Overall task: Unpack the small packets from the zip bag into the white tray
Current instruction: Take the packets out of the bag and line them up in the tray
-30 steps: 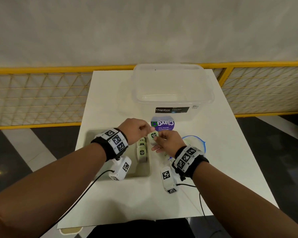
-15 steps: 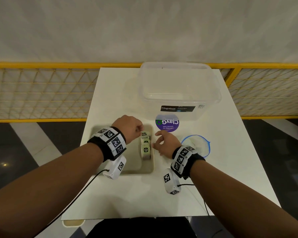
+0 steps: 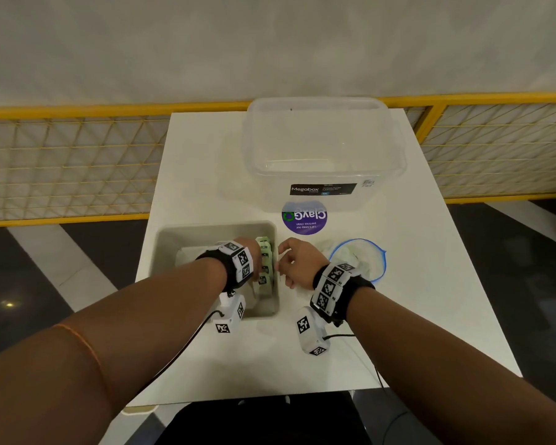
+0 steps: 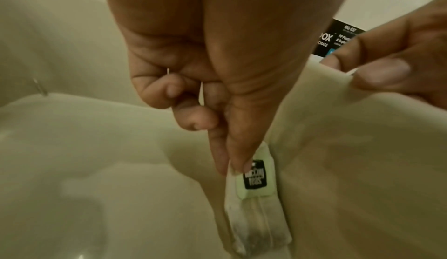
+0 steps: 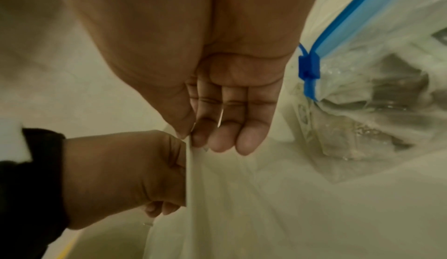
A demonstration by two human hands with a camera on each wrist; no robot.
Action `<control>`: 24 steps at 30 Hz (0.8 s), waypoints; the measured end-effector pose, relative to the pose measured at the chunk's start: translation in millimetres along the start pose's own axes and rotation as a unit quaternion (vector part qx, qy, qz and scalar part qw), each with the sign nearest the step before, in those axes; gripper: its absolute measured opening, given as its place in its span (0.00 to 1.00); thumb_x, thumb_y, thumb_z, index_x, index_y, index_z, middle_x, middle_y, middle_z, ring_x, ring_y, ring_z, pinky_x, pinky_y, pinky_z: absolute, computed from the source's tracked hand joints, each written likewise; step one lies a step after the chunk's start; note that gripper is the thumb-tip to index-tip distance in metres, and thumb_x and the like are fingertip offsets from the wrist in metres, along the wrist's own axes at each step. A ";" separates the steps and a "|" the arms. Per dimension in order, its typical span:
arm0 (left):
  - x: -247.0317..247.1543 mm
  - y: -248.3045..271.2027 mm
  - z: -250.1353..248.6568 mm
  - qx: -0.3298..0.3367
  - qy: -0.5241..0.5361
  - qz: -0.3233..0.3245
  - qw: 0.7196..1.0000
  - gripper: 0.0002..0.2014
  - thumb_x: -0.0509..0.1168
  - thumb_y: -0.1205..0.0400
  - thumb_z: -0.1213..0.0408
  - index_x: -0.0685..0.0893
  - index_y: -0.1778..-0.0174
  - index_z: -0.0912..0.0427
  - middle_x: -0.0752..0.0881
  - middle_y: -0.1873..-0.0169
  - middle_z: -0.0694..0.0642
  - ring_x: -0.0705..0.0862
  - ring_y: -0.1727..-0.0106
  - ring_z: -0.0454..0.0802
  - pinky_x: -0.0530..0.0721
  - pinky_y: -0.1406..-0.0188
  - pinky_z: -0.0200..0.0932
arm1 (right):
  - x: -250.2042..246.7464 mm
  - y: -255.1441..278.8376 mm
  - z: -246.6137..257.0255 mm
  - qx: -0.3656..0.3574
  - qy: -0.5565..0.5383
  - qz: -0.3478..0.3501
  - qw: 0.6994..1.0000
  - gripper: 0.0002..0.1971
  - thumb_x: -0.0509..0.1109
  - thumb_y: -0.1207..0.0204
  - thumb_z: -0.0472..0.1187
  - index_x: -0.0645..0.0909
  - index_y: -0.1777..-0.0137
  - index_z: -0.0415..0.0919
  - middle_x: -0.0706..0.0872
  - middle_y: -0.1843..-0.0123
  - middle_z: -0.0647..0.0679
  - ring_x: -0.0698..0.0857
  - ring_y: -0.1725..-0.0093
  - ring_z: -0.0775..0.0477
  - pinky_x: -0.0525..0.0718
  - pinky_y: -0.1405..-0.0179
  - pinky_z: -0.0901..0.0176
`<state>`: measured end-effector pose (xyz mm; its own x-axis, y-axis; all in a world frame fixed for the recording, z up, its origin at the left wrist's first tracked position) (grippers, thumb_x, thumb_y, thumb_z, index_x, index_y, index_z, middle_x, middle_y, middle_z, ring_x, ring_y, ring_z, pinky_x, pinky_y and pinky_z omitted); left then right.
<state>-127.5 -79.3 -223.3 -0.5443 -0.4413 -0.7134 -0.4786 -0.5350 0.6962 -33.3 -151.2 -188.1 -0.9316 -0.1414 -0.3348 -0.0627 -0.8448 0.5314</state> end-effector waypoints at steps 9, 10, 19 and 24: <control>-15.0 7.8 -1.8 -0.021 0.072 -0.022 0.997 0.15 0.68 0.21 0.50 0.89 0.43 0.54 0.87 0.54 0.48 0.84 0.50 0.50 0.78 0.57 0.36 | -14.5 1.2 1.7 -0.012 -0.010 0.002 1.000 0.12 0.60 0.21 0.30 0.73 0.41 0.43 0.88 0.58 0.43 0.82 0.72 0.46 0.85 0.69 0.53; -22.1 11.5 0.5 -0.016 0.071 -0.040 0.997 0.16 0.67 0.20 0.49 0.89 0.42 0.53 0.88 0.47 0.49 0.85 0.46 0.51 0.80 0.51 0.38 | -21.6 3.1 2.6 -0.019 -0.016 0.002 1.000 0.13 0.59 0.22 0.29 0.73 0.41 0.44 0.88 0.57 0.43 0.82 0.71 0.47 0.84 0.69 0.54; -119.4 58.7 -20.4 -0.031 0.215 -0.195 0.956 0.10 0.65 0.22 0.51 0.85 0.59 0.53 0.86 0.58 0.50 0.81 0.55 0.50 0.79 0.53 0.41 | -140.8 27.1 -11.8 -0.070 0.106 -0.157 0.979 0.10 0.61 0.22 0.34 0.83 0.51 0.47 0.87 0.56 0.49 0.82 0.65 0.50 0.76 0.64 0.63; -136.7 44.8 -104.9 0.060 0.269 -0.208 0.938 0.07 0.66 0.20 0.57 0.89 0.53 0.50 0.86 0.50 0.52 0.85 0.48 0.51 0.82 0.43 0.48 | -176.1 34.9 -49.5 0.014 0.251 -0.147 0.957 0.03 0.67 0.24 0.46 0.83 0.55 0.53 0.77 0.44 0.41 0.82 0.59 0.43 0.77 0.59 0.59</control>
<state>-2.2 -118.5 -103.0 0.1188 -0.5295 -0.8400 -0.6646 -0.6709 0.3289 146.3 -181.3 -149.2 -0.5840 -0.1364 -0.8002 -0.3112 -0.8728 0.3760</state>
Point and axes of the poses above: each hand's wrist, its own y-axis away from the middle knuckle, its own x-axis out of the palm, z = x × y, the point moved 9 cm from there along -y, towards the middle knuckle
